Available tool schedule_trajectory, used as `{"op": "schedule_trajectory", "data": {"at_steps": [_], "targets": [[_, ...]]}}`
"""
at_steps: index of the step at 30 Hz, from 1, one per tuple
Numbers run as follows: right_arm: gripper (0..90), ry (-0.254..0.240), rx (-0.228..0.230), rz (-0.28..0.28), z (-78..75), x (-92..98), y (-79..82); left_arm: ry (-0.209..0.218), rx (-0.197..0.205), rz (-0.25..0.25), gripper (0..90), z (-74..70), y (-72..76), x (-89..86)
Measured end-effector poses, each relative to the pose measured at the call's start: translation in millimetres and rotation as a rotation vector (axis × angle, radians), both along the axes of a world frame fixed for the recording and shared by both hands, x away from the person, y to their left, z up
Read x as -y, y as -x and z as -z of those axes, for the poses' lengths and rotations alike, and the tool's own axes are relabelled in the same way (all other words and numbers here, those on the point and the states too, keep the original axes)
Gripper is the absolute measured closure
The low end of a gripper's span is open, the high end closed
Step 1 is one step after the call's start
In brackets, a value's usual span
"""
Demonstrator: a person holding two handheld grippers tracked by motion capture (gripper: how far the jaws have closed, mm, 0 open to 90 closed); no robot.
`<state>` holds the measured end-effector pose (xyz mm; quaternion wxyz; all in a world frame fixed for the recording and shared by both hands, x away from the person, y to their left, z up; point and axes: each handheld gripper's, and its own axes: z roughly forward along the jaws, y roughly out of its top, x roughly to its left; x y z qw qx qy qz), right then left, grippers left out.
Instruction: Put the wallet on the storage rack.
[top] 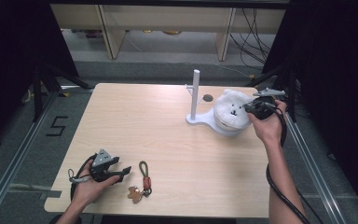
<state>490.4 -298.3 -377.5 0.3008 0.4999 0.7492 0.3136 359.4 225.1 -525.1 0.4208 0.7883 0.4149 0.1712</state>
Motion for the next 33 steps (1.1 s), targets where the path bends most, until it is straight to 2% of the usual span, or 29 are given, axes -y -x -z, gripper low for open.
{"op": "schedule_trajectory", "data": {"at_steps": [1,3,6,9,10,12,14,15,19,20,22,23,26,33], "targets": [[77.6,-0.005,-0.010,0.012,2.2,0.5,-1.2,-0.001,0.000,0.000,32.1,0.0,0.0,0.0],[77.4,0.004,-0.010,-0.004,5.2,2.9,-4.2,-0.002,-0.002,0.001,32.1,-0.1,-0.1,-0.1],[77.2,0.003,-0.015,0.002,8.0,2.8,-5.7,0.000,0.000,0.000,32.1,-0.1,0.1,-0.1],[76.6,0.024,-0.014,0.003,11.6,2.9,-7.0,-0.011,-0.001,0.004,32.1,-0.6,0.1,-1.0],[76.6,0.007,-0.037,0.017,12.9,1.1,-6.4,-0.001,0.000,-0.001,32.1,-0.3,0.2,-0.1],[76.4,0.025,-0.024,0.004,14.2,4.0,-8.6,-0.015,-0.004,0.006,32.1,-0.9,0.2,-0.9],[76.1,0.022,-0.033,0.003,16.1,4.9,-9.6,-0.012,-0.002,0.010,32.0,-0.5,0.1,-0.8],[75.5,0.026,-0.033,0.008,18.0,4.6,-10.3,0.008,0.001,0.000,32.1,0.3,0.3,0.8],[73.4,0.040,-0.036,0.013,20.9,5.5,-11.1,0.008,0.000,0.002,32.0,0.4,0.4,1.0],[72.6,0.020,-0.049,0.038,22.0,3.4,-10.0,0.008,0.000,0.003,32.0,0.4,0.4,1.0],[71.3,0.014,-0.055,0.051,23.7,3.5,-10.3,0.009,0.001,0.002,32.0,0.4,0.6,1.4],[69.5,0.042,-0.036,0.020,24.7,6.8,-13.6,0.015,0.002,0.001,32.0,0.5,0.7,2.0],[68.3,0.033,-0.057,0.040,25.3,5.1,-13.2,-0.013,-0.001,0.013,32.0,-0.7,0.6,0.5],[63.5,0.043,-0.053,0.056,26.4,4.3,-14.2,-0.013,0.001,0.012,31.7,-0.6,0.9,0.8]]}}
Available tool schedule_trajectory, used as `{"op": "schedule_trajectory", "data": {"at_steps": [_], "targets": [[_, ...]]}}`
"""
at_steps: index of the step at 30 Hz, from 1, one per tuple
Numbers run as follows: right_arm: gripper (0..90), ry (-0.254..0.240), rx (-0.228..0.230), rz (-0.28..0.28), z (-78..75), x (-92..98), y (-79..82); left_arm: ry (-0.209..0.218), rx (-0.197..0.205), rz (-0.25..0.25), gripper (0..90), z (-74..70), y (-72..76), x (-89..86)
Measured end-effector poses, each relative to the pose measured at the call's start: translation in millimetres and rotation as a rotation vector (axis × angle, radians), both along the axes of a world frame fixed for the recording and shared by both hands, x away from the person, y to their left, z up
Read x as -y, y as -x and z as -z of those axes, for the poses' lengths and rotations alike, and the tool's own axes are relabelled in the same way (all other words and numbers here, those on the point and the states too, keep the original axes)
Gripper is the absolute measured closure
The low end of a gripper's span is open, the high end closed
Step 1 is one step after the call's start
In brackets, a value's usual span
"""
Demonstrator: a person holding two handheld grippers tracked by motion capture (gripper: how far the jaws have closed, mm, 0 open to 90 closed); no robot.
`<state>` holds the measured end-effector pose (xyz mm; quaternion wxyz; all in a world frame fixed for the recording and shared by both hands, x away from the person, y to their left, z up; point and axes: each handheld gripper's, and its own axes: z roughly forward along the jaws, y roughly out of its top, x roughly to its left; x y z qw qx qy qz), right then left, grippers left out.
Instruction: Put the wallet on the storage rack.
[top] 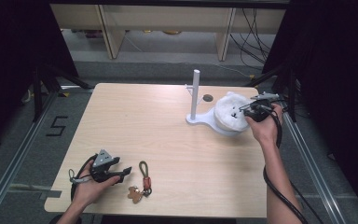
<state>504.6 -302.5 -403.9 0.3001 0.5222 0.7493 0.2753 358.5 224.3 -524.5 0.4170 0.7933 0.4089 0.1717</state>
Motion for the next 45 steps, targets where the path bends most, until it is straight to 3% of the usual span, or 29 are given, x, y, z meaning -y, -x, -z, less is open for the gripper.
{"op": "schedule_trajectory", "data": {"at_steps": [6,7,13,16,17,18,20,21,24,27,28,31,35,36,39,41,45], "targets": [[58.0,-0.027,-0.006,0.041,1.0,-2.0,1.1,-0.003,-0.002,0.000,31.7,-0.3,0.2,0.2],[57.3,-0.031,-0.008,0.044,0.8,-1.8,1.5,0.024,0.009,-0.016,31.6,0.9,0.5,2.6],[53.4,-0.008,0.013,0.014,0.5,3.3,0.8,0.001,0.001,0.002,31.4,-0.5,0.4,1.3],[51.1,-0.021,0.012,0.020,0.0,3.6,1.4,0.020,0.005,-0.008,31.5,-0.1,0.7,2.8],[50.7,-0.052,-0.005,0.055,-0.5,0.8,3.4,0.019,0.005,-0.008,31.5,-0.2,0.7,2.8],[50.0,-0.027,0.013,0.028,-1.1,3.2,2.3,0.021,0.005,-0.009,31.5,-0.2,0.8,3.0],[49.5,-0.047,0.029,0.042,0.2,1.7,1.9,0.021,0.005,-0.008,31.5,-0.3,0.8,3.0],[49.1,-0.042,0.007,0.037,-2.3,2.3,3.4,0.020,0.005,-0.008,31.5,-0.3,0.8,3.1],[48.3,-0.028,0.024,0.026,-4.0,2.9,4.1,0.018,0.006,-0.005,31.4,-0.6,0.9,3.2],[46.7,-0.040,0.035,0.020,-4.2,3.5,4.4,0.017,0.007,-0.006,31.4,-0.7,0.8,3.1],[46.2,-0.059,0.014,0.051,-5.7,1.5,6.9,0.018,0.008,-0.006,31.4,-0.9,0.9,3.1],[45.2,-0.050,0.029,0.033,-5.6,3.6,8.7,0.021,0.013,-0.007,31.4,-0.8,1.0,3.2],[43.3,-0.079,0.039,0.053,-5.8,4.3,12.7,0.022,0.010,-0.008,31.4,-1.1,1.2,3.9],[41.8,-0.119,0.029,0.090,-6.5,2.3,17.7,0.023,0.010,-0.010,31.4,-1.2,1.1,4.3],[41.4,-0.108,0.047,0.061,-6.4,5.9,18.6,0.028,0.010,-0.009,31.4,-0.9,0.7,5.1],[40.5,-0.116,0.052,0.060,-5.1,6.8,19.0,0.000,0.004,0.002,31.4,-2.0,0.2,3.8],[40.0,-0.132,0.055,0.068,-5.0,9.9,22.2,0.021,0.006,-0.005,31.4,-2.3,0.4,5.8]]}}
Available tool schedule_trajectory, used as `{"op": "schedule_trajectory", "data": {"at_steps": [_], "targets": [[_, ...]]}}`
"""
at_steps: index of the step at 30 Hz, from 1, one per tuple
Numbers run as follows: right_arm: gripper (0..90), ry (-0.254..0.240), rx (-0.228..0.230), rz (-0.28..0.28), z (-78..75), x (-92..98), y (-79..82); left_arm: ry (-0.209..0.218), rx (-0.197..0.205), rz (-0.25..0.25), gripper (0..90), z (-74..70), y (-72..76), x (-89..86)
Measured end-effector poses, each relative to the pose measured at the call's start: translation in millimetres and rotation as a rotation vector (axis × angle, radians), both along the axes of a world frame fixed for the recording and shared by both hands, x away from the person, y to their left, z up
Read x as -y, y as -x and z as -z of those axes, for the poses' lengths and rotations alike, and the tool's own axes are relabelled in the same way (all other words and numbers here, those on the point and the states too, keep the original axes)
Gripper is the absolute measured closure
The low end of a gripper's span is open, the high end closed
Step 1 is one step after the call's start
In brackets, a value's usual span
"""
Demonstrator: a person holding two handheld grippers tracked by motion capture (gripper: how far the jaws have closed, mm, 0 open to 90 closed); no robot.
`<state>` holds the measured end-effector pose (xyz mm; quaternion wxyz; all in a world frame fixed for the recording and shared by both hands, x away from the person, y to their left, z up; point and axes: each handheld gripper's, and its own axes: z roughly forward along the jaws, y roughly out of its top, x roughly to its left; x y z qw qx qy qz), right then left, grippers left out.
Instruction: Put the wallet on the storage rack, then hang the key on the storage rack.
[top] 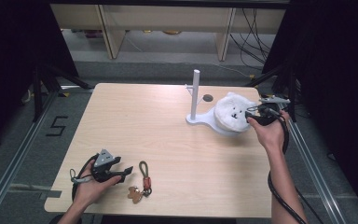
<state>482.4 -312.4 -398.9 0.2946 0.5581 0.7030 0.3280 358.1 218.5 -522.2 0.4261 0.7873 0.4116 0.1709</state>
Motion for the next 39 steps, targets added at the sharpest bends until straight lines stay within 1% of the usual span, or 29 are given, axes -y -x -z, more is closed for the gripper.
{"op": "schedule_trajectory", "data": {"at_steps": [1,2,3,5,6,7,9,10,11,12,13,15,17,18,19,20,21,22,24,28,29,30,32,33,35,36,37,38,39], "targets": [[40.1,0.003,-0.005,0.001,-0.9,1.0,2.1,-0.001,-0.001,0.000,31.4,-0.2,0.0,0.1],[40.0,-0.012,0.011,-0.003,-0.3,1.9,4.3,0.002,0.005,-0.004,31.4,0.1,-0.2,0.6],[40.0,-0.012,0.011,-0.003,-0.3,1.9,4.3,-0.009,-0.004,0.004,31.4,-1.0,-0.2,-0.3],[41.2,-0.012,0.010,0.006,-1.9,2.3,8.7,-0.019,0.001,0.008,31.3,-2.2,-0.3,-0.9],[41.8,-0.017,0.012,0.001,-2.2,2.6,10.6,0.008,0.003,-0.006,31.3,-1.9,0.2,1.0],[43.5,-0.017,0.016,-0.001,-2.0,3.1,14.9,0.011,0.008,-0.005,31.4,-2.2,0.3,1.6],[44.5,-0.019,0.019,-0.005,-1.4,3.6,15.9,0.002,0.007,0.002,31.4,-3.5,0.5,1.3],[45.9,-0.013,0.008,-0.004,-1.8,4.3,19.3,0.009,0.005,0.000,31.5,-3.6,0.8,1.9],[49.8,-0.002,0.001,-0.002,-1.3,5.8,23.1,-0.021,-0.004,0.011,31.8,-5.6,1.1,0.4],[49.8,-0.002,0.001,-0.002,-1.3,5.8,23.1,-0.021,-0.004,0.011,31.8,-5.6,1.1,0.4],[52.9,-0.024,-0.005,-0.007,1.7,6.9,26.4,-0.016,-0.002,0.008,31.9,-5.5,1.1,0.8],[54.1,-0.022,-0.003,-0.002,3.0,7.2,27.4,-0.019,-0.003,0.001,32.0,-6.1,1.6,1.4],[56.4,-0.021,-0.020,0.006,4.2,7.6,32.1,0.007,0.001,-0.003,32.2,-5.6,1.5,3.3],[57.7,-0.038,-0.011,0.001,6.1,7.9,34.4,0.007,0.002,-0.002,32.2,-5.8,1.5,3.6],[59.4,-0.040,-0.011,0.004,7.0,7.6,36.6,0.016,0.007,-0.004,32.2,-5.7,1.7,4.6],[61.2,-0.030,-0.024,0.009,7.0,7.7,39.2,-0.005,0.007,0.006,32.2,-6.6,1.7,3.5],[62.3,-0.040,-0.021,0.002,8.2,7.7,40.8,-0.014,0.001,0.015,32.2,-7.4,1.8,3.0],[62.9,-0.048,-0.027,0.001,8.6,7.1,42.9,0.009,0.003,0.006,32.2,-7.0,2.3,4.7],[65.3,-0.052,-0.038,-0.001,10.1,5.6,46.1,0.013,0.003,0.007,32.3,-7.5,2.7,4.8],[64.2,-0.050,-0.064,-0.007,15.2,0.0,53.3,0.013,0.007,0.003,32.5,-9.0,4.0,5.2],[63.1,-0.056,-0.074,0.006,18.0,-2.3,54.6,-0.007,-0.001,0.020,32.7,-10.6,3.8,3.3],[62.6,-0.045,-0.093,-0.004,19.3,-1.7,56.4,0.005,-0.001,0.009,32.8,-11.2,4.3,4.6],[61.6,-0.027,-0.116,0.003,24.9,-2.9,61.4,0.018,-0.007,0.002,33.5,-12.4,4.9,6.0],[60.7,-0.033,-0.137,0.025,29.6,-5.3,64.6,0.017,-0.023,0.007,34.6,-14.8,5.3,6.4],[60.5,-0.047,-0.146,0.027,34.2,-6.1,66.2,0.011,-0.025,0.007,35.1,-15.9,5.6,6.9],[60.3,-0.037,-0.156,0.032,37.2,-6.8,68.4,-0.003,-0.033,0.010,35.4,-17.4,5.9,6.8],[60.0,-0.034,-0.176,0.037,38.9,-7.3,70.2,0.005,-0.048,0.013,35.6,-19.2,6.3,8.4],[59.8,-0.049,-0.185,0.053,42.7,-9.6,71.2,-0.007,-0.050,0.019,36.0,-20.3,6.1,8.3],[59.4,-0.082,-0.192,0.087,44.7,-12.7,71.2,0.019,-0.045,0.001,36.4,-20.4,6.5,12.0]]}}
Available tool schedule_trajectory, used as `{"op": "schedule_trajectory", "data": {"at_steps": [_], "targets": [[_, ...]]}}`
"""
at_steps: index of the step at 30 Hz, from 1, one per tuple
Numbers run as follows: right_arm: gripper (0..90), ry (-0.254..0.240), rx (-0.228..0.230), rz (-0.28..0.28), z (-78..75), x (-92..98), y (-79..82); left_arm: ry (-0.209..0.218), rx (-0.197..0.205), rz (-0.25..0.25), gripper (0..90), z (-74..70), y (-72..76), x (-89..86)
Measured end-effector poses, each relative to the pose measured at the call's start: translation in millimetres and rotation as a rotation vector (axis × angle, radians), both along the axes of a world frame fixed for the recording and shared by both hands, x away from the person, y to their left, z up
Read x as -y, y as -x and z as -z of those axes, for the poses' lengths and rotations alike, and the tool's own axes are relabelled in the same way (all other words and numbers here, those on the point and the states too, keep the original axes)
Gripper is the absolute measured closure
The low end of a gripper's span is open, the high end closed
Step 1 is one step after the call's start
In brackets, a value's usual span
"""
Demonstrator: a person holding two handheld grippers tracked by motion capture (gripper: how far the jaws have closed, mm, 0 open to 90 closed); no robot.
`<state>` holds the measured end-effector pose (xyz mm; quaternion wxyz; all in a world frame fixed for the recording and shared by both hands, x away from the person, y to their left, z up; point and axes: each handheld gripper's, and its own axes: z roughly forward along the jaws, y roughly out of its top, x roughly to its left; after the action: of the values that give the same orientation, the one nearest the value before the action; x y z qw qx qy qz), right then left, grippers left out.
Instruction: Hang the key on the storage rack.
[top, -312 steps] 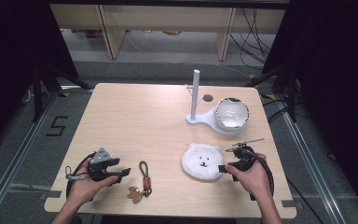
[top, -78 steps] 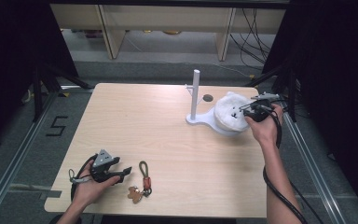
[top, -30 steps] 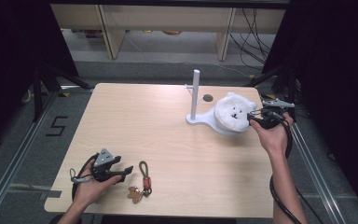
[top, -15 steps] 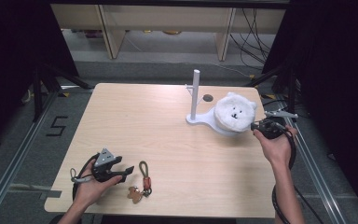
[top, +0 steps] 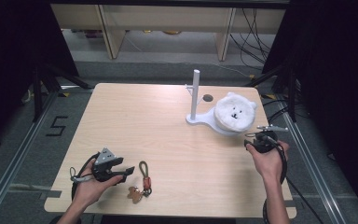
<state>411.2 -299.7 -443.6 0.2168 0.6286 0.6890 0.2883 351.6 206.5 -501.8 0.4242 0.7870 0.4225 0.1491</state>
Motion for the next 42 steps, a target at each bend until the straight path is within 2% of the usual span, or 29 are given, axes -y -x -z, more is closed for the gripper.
{"op": "schedule_trajectory", "data": {"at_steps": [1,3,4,5,6,7,8,9,10,11,12,13,14,15,16,19,20,21,24,25,26,28,31,32,35,38,39,41,42], "targets": [[58.9,0.005,-0.016,0.013,2.6,-0.9,1.5,-0.024,-0.016,0.015,36.7,-2.2,-0.3,-0.7],[58.6,-0.009,-0.026,0.029,5.7,-2.1,3.6,-0.032,-0.028,0.020,37.4,-7.0,-0.6,3.3],[58.1,-0.029,-0.064,0.063,8.1,-5.2,8.2,-0.016,-0.039,0.024,37.4,-8.8,-0.9,6.6],[58.1,-0.029,-0.064,0.063,8.1,-5.2,8.2,-0.034,-0.050,0.025,37.4,-11.0,-0.7,8.0],[57.9,-0.034,-0.057,0.057,10.2,-5.8,9.5,-0.041,-0.081,0.044,37.2,-13.4,-2.0,10.5],[57.5,-0.035,-0.075,0.063,12.7,-7.8,10.9,-0.056,-0.094,0.044,37.1,-14.4,-2.4,12.1],[57.2,-0.026,-0.080,0.062,15.0,-9.1,11.0,-0.076,-0.134,0.047,36.8,-16.3,-3.5,14.5],[56.9,-0.023,-0.094,0.057,16.0,-11.2,11.8,-0.088,-0.142,0.041,36.9,-17.0,-4.3,16.5],[56.8,-0.042,-0.098,0.034,15.2,-12.2,13.2,-0.097,-0.161,0.034,36.9,-18.4,-5.5,18.4],[56.8,-0.036,-0.104,0.029,15.3,-13.7,15.7,-0.100,-0.178,0.029,36.9,-19.2,-6.8,19.9],[56.9,-0.013,-0.101,-0.021,15.8,-13.1,16.8,-0.119,-0.219,0.019,37.0,-21.4,-9.5,22.9],[56.9,-0.013,-0.101,-0.021,15.8,-13.1,16.8,-0.119,-0.219,0.019,37.0,-21.4,-9.5,22.9],[57.2,-0.013,-0.097,-0.013,15.3,-15.0,17.3,-0.112,-0.247,0.008,37.0,-22.1,-11.0,25.2],[57.3,0.007,-0.056,-0.050,18.1,-13.1,16.3,-0.134,-0.275,0.008,37.1,-23.6,-12.9,25.8],[57.4,0.004,-0.080,-0.038,18.1,-14.2,17.0,-0.136,-0.304,-0.003,37.3,-24.8,-14.5,27.7],[57.4,-0.008,-0.087,-0.039,17.5,-15.4,18.0,-0.145,-0.366,-0.027,37.7,-28.0,-19.3,34.4],[57.4,-0.003,-0.076,-0.050,18.1,-14.2,17.1,-0.150,-0.383,-0.032,37.7,-28.9,-20.9,37.2],[57.4,-0.028,-0.090,-0.011,16.6,-17.2,17.9,-0.146,-0.392,-0.037,37.7,-29.4,-22.2,40.6],[57.4,-0.035,-0.090,-0.005,15.7,-17.5,18.2,-0.164,-0.428,-0.045,37.9,-32.2,-25.5,50.2],[57.4,-0.031,-0.091,-0.009,15.7,-17.0,18.5,-0.182,-0.445,-0.027,37.9,-33.1,-26.6,51.1],[57.4,-0.006,-0.092,-0.030,16.2,-14.6,18.8,-0.173,-0.456,-0.041,37.9,-32.5,-27.0,56.1],[57.3,-0.005,-0.085,-0.035,17.1,-13.9,18.5,-0.188,-0.478,-0.034,37.8,-31.5,-27.4,62.0],[57.2,-0.032,-0.113,-0.008,16.4,-16.3,19.3,-0.210,-0.504,-0.038,37.6,-28.3,-26.3,72.7],[57.2,-0.015,-0.091,-0.025,17.5,-14.8,18.2,-0.213,-0.506,-0.040,37.6,-27.0,-25.9,75.2],[57.2,0.001,-0.071,-0.054,19.6,-13.2,17.4,-0.233,-0.521,-0.046,37.5,-22.2,-24.2,84.2],[57.2,-0.005,-0.085,-0.043,18.7,-14.1,18.4,-0.265,-0.537,-0.056,37.1,-18.4,-23.4,88.1],[57.2,-0.024,-0.097,-0.036,18.7,-15.3,18.9,-0.261,-0.537,-0.062,36.3,-17.3,-23.3,89.1],[57.2,-0.024,-0.099,-0.034,18.7,-15.1,18.9,-0.284,-0.540,-0.052,36.1,-17.6,-23.5,89.2],[57.1,-0.040,-0.088,-0.020,19.9,-16.4,17.9,-0.279,-0.539,-0.052,37.0,-17.9,-23.1,90.3]]}}
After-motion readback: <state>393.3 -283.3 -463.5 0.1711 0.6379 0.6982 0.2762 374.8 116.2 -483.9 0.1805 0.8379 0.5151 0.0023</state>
